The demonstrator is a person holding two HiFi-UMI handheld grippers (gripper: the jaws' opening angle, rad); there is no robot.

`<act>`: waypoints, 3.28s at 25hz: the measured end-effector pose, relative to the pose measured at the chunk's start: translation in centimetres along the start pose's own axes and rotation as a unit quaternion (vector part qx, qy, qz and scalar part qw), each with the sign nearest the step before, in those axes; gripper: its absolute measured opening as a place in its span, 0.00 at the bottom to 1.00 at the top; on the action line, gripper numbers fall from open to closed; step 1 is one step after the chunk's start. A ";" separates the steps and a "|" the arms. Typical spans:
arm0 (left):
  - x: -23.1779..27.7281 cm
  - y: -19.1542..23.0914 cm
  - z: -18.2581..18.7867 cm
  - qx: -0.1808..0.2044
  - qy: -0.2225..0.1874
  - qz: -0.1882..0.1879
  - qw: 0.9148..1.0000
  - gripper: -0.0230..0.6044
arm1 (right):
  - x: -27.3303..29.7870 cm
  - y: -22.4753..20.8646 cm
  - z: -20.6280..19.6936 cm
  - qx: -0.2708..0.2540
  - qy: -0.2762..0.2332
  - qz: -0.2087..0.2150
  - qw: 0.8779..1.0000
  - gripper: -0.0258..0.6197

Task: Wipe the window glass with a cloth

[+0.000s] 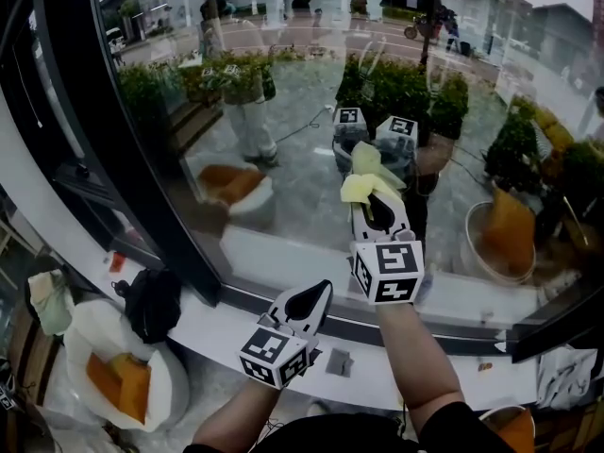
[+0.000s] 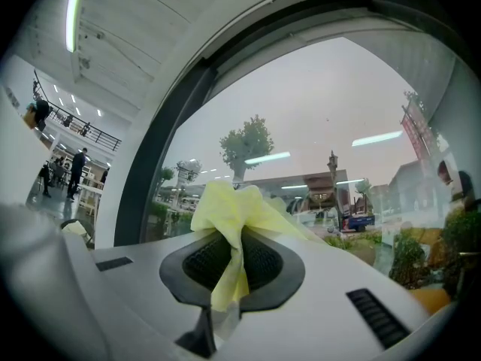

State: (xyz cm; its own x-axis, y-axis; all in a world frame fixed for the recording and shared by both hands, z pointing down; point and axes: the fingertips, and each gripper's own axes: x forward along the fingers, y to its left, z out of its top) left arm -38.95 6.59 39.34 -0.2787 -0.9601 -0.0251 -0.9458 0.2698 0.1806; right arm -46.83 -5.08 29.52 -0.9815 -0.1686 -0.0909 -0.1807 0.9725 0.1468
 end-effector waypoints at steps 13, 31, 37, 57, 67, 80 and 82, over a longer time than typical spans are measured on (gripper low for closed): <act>-0.7 -0.4 0.0 0.000 -0.005 -0.002 1.000 0.05 | 0.0 0.0 -0.1 0.003 0.005 0.000 1.000 0.12; -1.5 -0.7 2.5 0.023 -0.025 -0.014 0.999 0.05 | -0.9 1.0 3.5 0.005 -0.006 0.015 1.000 0.12; -0.4 -1.8 4.5 0.030 -0.039 -0.031 0.998 0.05 | -1.4 -0.1 8.0 -0.017 -0.035 0.006 0.999 0.12; 3.5 -2.2 6.0 0.037 -0.047 -0.060 0.996 0.05 | -0.1 -2.2 9.4 -0.054 -0.048 -0.015 0.997 0.12; 5.8 -4.7 5.1 0.025 -0.040 -0.086 0.995 0.05 | -2.2 -4.9 8.6 -0.060 -0.034 -0.023 0.997 0.12; 10.6 -14.6 3.5 0.036 -0.025 -0.139 0.989 0.05 | -10.1 -15.5 8.6 -0.049 -0.034 -0.070 0.996 0.12; 12.0 -17.1 3.1 0.039 -0.022 -0.148 0.988 0.05 | -11.9 -18.2 8.3 -0.045 -0.033 -0.079 0.995 0.12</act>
State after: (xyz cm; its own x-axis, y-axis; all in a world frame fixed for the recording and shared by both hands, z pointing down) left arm -26.65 -9.28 32.87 0.0059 -0.9941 -0.1087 -0.9964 -0.0150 0.0835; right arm -31.29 -19.43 19.73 -0.9344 -0.3049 -0.1841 -0.3407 0.9159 0.2124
